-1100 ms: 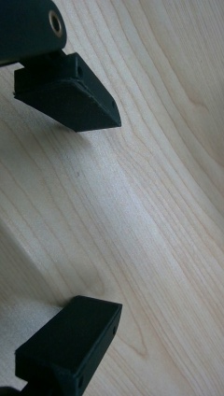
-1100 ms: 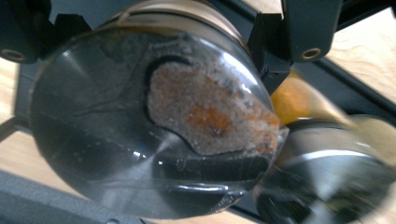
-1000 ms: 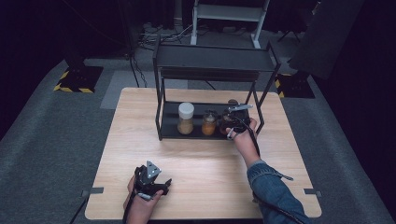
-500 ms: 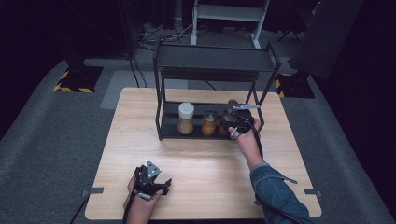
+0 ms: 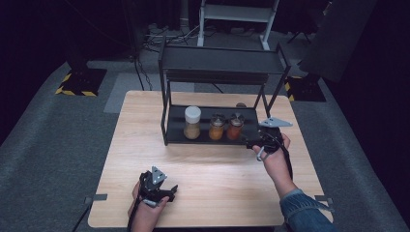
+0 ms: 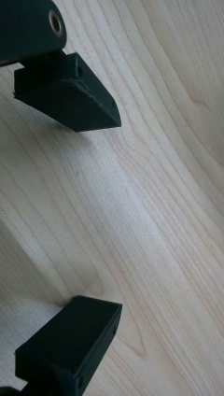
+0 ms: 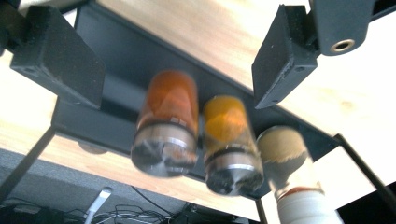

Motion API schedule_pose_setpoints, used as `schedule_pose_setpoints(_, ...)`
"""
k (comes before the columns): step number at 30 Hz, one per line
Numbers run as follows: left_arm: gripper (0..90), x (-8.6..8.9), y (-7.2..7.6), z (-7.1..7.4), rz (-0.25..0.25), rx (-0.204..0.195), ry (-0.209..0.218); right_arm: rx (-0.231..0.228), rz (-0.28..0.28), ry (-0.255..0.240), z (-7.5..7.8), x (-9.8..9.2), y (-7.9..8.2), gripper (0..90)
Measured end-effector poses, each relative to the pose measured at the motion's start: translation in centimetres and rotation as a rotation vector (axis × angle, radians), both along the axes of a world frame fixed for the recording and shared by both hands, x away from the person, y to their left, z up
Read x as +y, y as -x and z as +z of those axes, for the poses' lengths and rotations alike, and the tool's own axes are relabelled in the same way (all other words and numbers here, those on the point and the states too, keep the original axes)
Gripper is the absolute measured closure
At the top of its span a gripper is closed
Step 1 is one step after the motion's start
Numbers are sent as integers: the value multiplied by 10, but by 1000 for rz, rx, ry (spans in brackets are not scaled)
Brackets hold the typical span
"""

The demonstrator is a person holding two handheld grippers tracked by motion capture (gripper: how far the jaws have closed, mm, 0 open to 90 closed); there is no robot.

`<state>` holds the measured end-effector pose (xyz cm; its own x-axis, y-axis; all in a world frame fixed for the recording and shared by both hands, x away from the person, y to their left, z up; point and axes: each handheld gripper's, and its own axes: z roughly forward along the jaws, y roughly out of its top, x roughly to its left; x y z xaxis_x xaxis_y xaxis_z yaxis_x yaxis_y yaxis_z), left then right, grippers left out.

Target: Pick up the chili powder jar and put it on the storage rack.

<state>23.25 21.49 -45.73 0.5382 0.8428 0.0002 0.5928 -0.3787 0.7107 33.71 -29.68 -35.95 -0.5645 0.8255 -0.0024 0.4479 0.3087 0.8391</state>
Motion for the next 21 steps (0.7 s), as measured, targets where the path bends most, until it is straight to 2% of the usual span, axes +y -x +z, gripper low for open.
schedule_pose_setpoints(6, 104, 1, -1, 0, 2, 4, 4, -20, 18, 8, -12, -9, 29, 179)
schedule_pose_setpoints(11, 104, 1, -1, 0, 0, 4, 2, -19, 33, 23, -22, -12, 47, 179)
schedule_pose_setpoints(21, 104, 1, -1, 0, 0, 5, 2, 54, 22, 33, -59, -16, 57, 180)
